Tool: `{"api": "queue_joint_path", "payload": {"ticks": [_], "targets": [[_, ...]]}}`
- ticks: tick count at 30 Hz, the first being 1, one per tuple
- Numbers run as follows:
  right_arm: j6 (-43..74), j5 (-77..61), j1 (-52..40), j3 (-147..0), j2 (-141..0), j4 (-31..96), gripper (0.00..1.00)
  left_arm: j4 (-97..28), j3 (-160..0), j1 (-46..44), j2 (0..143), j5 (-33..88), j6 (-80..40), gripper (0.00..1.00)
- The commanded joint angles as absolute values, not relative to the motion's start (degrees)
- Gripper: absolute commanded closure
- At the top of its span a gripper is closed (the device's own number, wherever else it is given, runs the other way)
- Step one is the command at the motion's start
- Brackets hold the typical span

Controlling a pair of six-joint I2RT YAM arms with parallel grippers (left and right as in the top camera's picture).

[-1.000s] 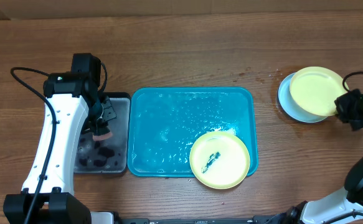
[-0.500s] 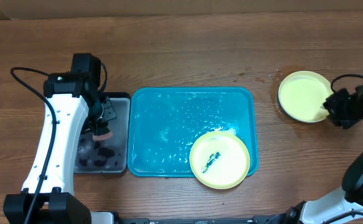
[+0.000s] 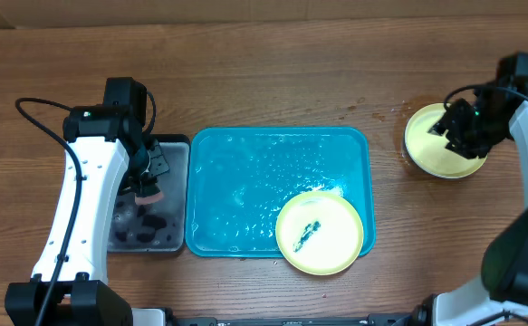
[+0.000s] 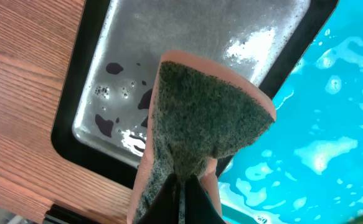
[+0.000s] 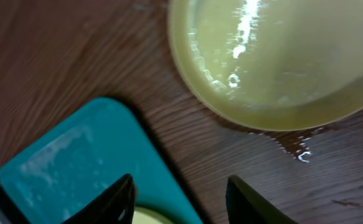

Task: Clean dirty plates on tray and stack at the side
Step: 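Release the yellow plate and withdraw the right gripper toward the tray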

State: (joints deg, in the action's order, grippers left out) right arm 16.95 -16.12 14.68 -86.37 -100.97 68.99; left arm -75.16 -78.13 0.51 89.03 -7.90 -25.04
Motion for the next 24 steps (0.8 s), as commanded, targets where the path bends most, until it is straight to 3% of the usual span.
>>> {"api": "queue_joint_path", "payload": {"ticks": [1, 7, 24], "targets": [[17.58, -16.12, 9.80, -89.54, -95.18, 75.33, 0.51, -74.91, -78.00, 0.73, 88.75, -7.40, -24.16, 0.96], [20.05, -15.42, 2.31, -86.46, -94.70, 85.30, 0.55, -74.89, -78.00, 0.73, 88.75, -6.94, -24.12, 0.96], [31.57, -13.39, -9.23, -60.86, -82.70, 81.34, 0.60, -74.72, -78.00, 0.73, 88.75, -5.43, -23.09, 0.96]]}}
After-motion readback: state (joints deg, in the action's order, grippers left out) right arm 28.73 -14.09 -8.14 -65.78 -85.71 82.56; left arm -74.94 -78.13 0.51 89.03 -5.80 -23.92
